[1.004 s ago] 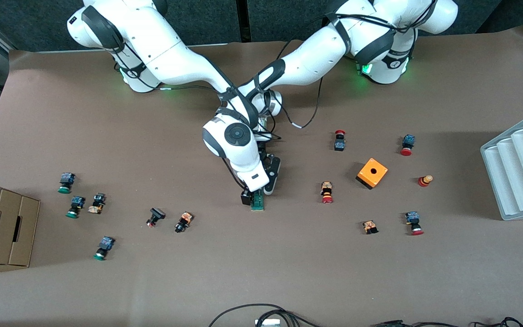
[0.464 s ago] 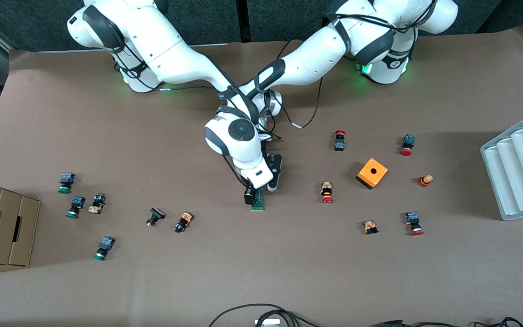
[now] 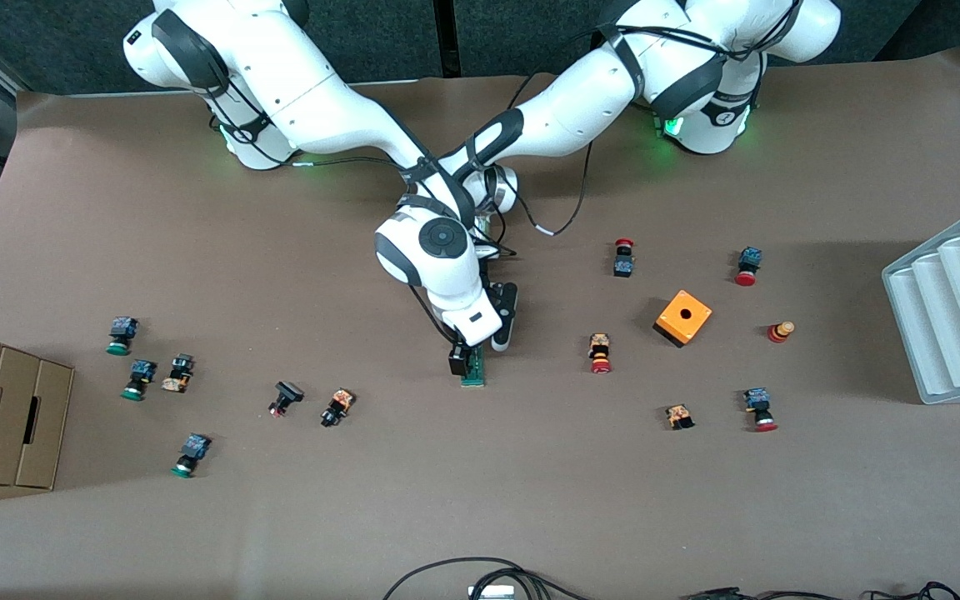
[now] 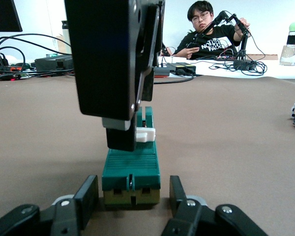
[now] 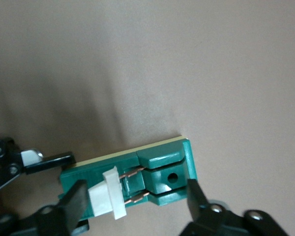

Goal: Close load switch with both arms

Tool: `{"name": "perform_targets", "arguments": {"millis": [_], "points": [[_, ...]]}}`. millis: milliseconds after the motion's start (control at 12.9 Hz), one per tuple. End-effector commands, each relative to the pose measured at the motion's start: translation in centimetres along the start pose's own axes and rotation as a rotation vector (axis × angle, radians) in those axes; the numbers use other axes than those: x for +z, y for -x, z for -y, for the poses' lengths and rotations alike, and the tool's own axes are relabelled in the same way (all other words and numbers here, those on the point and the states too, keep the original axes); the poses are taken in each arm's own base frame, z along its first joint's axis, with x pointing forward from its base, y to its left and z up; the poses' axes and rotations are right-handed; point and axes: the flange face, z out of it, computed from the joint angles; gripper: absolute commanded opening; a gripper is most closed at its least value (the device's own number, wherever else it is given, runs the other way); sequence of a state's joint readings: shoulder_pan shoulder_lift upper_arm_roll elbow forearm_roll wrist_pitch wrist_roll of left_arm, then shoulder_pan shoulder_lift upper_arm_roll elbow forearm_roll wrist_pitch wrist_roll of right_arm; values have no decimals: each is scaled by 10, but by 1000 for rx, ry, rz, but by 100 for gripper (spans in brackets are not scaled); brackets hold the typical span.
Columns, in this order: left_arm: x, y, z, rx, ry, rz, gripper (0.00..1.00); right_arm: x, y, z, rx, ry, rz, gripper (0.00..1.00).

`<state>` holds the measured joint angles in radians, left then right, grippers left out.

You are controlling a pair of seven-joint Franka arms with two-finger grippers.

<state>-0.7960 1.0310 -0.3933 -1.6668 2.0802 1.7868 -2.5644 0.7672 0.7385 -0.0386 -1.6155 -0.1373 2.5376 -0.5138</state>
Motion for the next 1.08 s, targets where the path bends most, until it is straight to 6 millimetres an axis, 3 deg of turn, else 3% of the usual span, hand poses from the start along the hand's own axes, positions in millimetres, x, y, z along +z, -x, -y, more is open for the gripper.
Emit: {"name": "perform_targets", "arguments": {"millis": [0, 1004], "points": [[4, 14, 3, 1, -9, -12, 65, 2, -1, 0, -29, 25, -7, 82], [4, 14, 3, -1, -10, -11, 64, -4, 3, -11, -18, 31, -12, 75]]}}
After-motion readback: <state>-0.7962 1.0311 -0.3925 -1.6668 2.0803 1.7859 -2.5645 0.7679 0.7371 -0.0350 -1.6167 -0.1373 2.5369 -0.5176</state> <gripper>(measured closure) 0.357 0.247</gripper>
